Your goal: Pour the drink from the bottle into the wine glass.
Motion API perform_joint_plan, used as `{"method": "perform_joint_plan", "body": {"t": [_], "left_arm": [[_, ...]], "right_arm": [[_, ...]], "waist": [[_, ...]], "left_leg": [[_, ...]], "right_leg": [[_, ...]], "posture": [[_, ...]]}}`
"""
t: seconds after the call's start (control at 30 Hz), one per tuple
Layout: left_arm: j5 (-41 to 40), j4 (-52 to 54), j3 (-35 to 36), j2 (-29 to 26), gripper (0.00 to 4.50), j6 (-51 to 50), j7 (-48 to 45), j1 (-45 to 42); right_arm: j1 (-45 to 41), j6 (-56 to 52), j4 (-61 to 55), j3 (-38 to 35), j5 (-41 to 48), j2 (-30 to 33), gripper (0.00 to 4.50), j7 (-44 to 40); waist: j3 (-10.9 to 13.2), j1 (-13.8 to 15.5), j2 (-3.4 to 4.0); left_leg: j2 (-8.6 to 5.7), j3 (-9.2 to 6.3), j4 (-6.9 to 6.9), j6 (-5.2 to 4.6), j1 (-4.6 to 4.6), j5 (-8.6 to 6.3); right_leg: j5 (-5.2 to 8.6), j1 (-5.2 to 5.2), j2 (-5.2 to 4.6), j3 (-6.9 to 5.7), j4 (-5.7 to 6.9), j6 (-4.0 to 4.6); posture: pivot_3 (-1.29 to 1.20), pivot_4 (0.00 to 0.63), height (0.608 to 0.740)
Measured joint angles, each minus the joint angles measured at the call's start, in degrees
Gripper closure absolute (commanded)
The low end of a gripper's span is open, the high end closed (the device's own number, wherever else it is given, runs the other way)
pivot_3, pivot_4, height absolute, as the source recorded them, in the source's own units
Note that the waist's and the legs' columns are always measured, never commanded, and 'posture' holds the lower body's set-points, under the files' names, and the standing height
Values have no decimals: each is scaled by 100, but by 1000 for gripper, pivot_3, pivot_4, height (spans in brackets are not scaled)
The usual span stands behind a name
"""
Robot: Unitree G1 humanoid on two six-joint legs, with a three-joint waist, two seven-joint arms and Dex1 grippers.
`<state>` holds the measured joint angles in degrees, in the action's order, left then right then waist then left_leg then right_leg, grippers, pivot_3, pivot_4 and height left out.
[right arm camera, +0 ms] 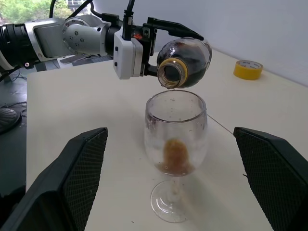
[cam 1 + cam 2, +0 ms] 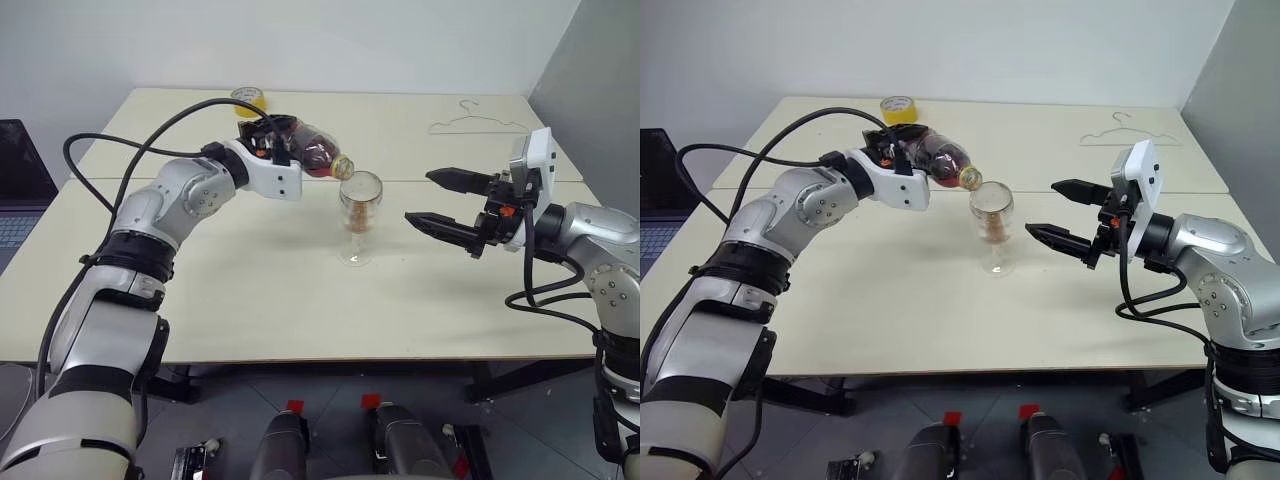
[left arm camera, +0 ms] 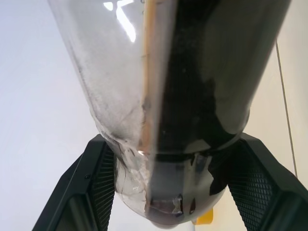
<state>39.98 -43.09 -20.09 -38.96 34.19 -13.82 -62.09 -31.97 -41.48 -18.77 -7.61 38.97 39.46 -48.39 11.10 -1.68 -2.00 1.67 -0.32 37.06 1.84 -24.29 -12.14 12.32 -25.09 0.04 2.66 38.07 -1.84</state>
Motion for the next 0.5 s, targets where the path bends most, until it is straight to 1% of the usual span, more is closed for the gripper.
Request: {"method": "perform_joint_plan", "body": {"t": [0.5], "left_arm": [[283,-291,-116,-2,1429,170,292,-305]], "right_arm": [[6,0,3,87,-9,-10,0,0]], "waist": [[0,0,0]], "left_leg": [[0,0,1,0,0,0]], "right_leg": [[0,0,0,0,0,-1]], "posture": [[0,150,740]]}}
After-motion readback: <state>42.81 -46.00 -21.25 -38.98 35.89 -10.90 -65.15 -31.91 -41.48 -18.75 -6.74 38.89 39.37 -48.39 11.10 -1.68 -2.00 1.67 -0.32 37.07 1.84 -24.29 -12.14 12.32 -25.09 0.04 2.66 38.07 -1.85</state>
